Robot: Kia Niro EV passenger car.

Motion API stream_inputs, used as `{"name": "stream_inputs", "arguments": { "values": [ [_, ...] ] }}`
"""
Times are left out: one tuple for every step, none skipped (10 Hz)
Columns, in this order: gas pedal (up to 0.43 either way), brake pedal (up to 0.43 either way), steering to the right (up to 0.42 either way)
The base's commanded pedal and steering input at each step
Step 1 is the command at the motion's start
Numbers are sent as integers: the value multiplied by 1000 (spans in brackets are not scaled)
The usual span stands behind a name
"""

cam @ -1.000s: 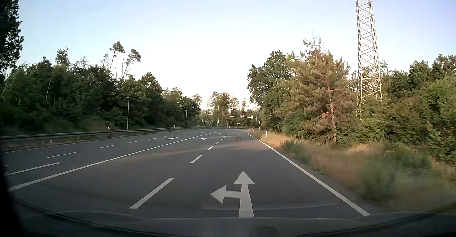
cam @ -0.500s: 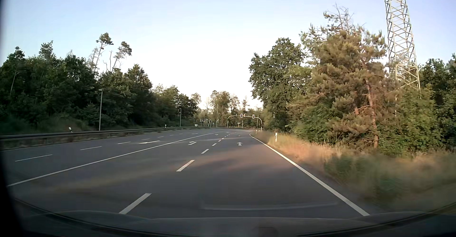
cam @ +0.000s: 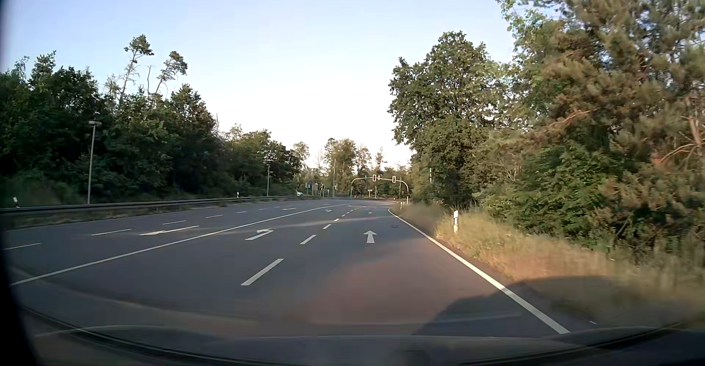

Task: Follow the waypoints while adhering to traffic rules and regulations

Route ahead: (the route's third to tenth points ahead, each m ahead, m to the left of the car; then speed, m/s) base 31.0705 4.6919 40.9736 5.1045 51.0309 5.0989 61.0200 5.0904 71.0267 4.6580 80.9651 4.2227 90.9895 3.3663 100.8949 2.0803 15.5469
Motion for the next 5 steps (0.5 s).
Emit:
{"name": "stream_inputs", "arguments": {
  "values": [
    [0,24,1],
    [0,24,0],
    [0,24,0],
    [0,24,0],
    [0,24,0]
  ]
}}
